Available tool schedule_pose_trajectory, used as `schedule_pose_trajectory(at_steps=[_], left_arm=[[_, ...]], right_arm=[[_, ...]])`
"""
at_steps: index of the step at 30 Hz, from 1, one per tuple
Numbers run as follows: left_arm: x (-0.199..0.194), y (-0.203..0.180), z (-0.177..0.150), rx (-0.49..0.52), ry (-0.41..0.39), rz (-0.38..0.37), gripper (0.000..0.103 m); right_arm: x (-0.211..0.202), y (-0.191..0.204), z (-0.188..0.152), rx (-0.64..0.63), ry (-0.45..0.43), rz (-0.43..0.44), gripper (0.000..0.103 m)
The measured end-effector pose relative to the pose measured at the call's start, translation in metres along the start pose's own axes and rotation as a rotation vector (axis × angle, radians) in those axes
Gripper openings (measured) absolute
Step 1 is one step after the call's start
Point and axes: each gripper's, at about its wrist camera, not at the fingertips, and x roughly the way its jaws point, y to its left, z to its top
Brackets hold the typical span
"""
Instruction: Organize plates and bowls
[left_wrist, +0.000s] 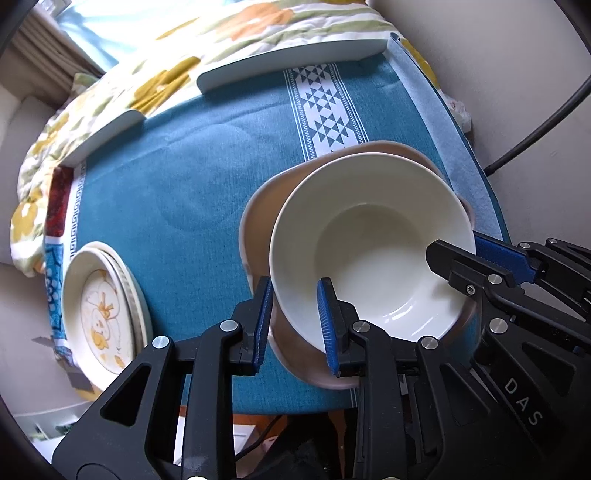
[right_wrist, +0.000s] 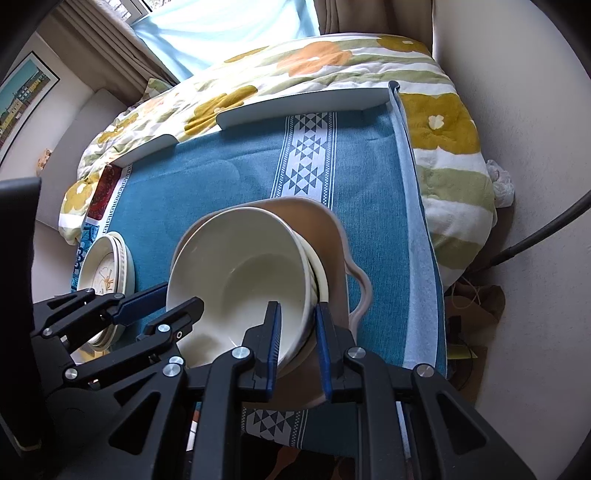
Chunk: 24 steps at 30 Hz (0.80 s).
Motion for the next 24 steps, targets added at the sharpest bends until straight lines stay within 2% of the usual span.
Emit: schedule_pose_trajectory(at_steps=[5, 8, 10, 11, 12, 13, 14, 16, 19, 21, 24], left_arm=[[-0.02, 0.007, -0.002, -0.022, -0.043, -0.018, 0.023], [-0.043, 0.019, -0.005, -0.055, -0.104, -0.051, 0.023], [-0.062, 0.03, -0.008, -0.081, -0.161, -0.086, 0.027], [-0.071, 0.035, -0.009, -0.091, -0.195, -0.093, 0.043], [-0.081, 0.04, -0.01, -0.099, -0.23, -0.091, 0.075], [-0.09, 0.044, -0.012, -0.104, -0.269, -0.082, 0.089], [-0.1, 0.049, -0.014, -0.106, -0.316, -0.07, 0.101], [-0.115, 0.057, -0.02, -0.098, -0.37, -0.045, 0.102], [-0.118, 0.073, -0.026, -0.089, -0.329, -0.036, 0.102], [-0.111, 0.085, -0.03, -0.097, -0.265, -0.075, 0.102], [-0.09, 0.093, -0.036, -0.079, -0.15, -0.109, 0.102]], right_arm=[[-0.017, -0.007, 0.001, 0.026, -0.03, 0.024, 0.017], [-0.036, -0.009, 0.002, 0.02, -0.066, 0.038, 0.017], [-0.05, -0.008, 0.002, 0.0, -0.092, 0.042, 0.019], [-0.057, -0.008, 0.002, -0.011, -0.109, 0.045, 0.032], [-0.063, -0.007, 0.002, -0.022, -0.126, 0.05, 0.054], [-0.07, -0.007, 0.002, -0.033, -0.144, 0.056, 0.064], [-0.076, -0.007, 0.002, -0.044, -0.163, 0.06, 0.08], [-0.086, -0.006, 0.002, -0.074, -0.195, 0.048, 0.083], [-0.096, -0.004, 0.001, -0.14, -0.213, -0.014, 0.083], [-0.098, -0.005, -0.001, -0.183, -0.207, -0.044, 0.084], [-0.088, -0.009, -0.001, -0.219, -0.098, -0.098, 0.084]])
